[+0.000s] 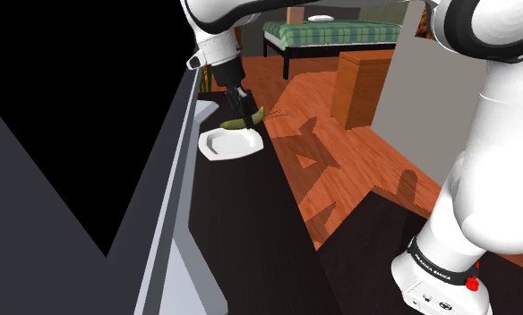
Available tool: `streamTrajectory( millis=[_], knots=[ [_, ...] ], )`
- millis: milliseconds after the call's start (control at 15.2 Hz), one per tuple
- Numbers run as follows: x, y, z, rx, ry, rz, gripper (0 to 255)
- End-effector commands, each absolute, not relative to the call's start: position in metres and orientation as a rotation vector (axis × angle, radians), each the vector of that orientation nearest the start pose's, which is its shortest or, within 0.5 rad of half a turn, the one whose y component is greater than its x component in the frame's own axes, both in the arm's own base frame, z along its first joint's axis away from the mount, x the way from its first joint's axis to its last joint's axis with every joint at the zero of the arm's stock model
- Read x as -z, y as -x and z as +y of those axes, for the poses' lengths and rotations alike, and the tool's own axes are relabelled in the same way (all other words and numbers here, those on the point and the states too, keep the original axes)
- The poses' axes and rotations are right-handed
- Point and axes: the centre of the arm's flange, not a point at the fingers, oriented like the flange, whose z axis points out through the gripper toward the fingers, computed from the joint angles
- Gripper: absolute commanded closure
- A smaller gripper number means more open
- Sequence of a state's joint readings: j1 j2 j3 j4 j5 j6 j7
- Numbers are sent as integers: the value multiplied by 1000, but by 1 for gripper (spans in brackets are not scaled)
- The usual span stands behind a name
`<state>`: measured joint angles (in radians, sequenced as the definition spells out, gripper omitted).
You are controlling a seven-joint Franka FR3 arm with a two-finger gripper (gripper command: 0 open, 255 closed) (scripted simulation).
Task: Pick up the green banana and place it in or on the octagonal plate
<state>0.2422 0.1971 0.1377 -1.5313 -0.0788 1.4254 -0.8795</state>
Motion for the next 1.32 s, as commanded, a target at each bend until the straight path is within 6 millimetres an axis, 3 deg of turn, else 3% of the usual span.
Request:
streamTrajectory(
  millis=[0, 660, 1188, 1254],
  knots=[
    [-515, -580, 208, -168, 2559, -1858, 255],
    [-464, -580, 208, -168, 2559, -1858, 255],
    [-464, -580, 208, -168, 2559, -1858, 255],
    [-453, -583, 209, -169, 2558, -1858, 0]
  ],
)
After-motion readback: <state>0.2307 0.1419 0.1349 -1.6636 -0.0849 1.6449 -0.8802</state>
